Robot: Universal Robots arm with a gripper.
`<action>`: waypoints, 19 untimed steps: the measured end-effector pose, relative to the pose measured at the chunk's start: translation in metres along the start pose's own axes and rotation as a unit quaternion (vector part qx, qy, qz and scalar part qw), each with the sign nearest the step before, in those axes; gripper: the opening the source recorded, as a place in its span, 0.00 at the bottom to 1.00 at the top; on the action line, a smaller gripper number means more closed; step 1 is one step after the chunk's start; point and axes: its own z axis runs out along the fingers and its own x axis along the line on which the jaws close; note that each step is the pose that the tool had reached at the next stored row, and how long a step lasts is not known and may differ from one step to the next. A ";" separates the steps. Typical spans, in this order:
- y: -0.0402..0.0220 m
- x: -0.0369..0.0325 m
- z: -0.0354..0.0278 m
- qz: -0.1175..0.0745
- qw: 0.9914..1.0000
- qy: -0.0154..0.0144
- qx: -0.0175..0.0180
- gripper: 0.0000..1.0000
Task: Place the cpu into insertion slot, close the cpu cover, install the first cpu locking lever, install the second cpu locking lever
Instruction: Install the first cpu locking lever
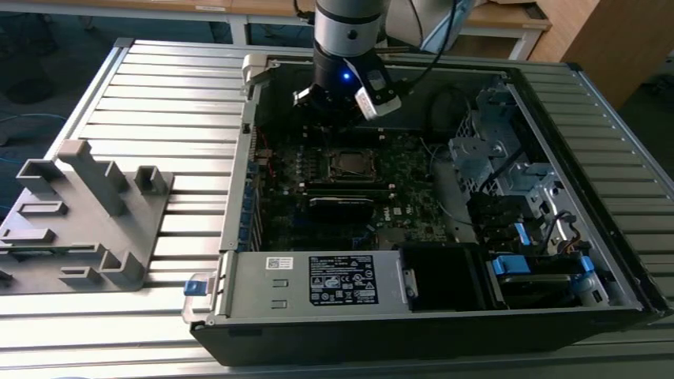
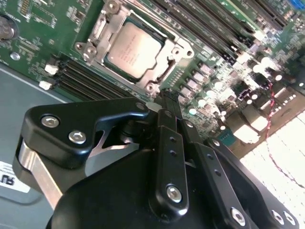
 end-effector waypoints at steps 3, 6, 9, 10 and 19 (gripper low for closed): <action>0.0006 0.0081 0.0002 0.000 1.000 -0.002 0.000 0.11; 0.0012 0.0165 0.0003 0.000 1.000 -0.005 0.000 0.11; 0.0015 0.0213 0.0003 0.000 1.000 -0.006 0.000 0.11; 0.0016 0.0227 0.0004 0.000 1.000 -0.006 0.000 0.11; 0.0021 0.0250 -0.0044 0.000 1.000 -0.007 0.000 0.11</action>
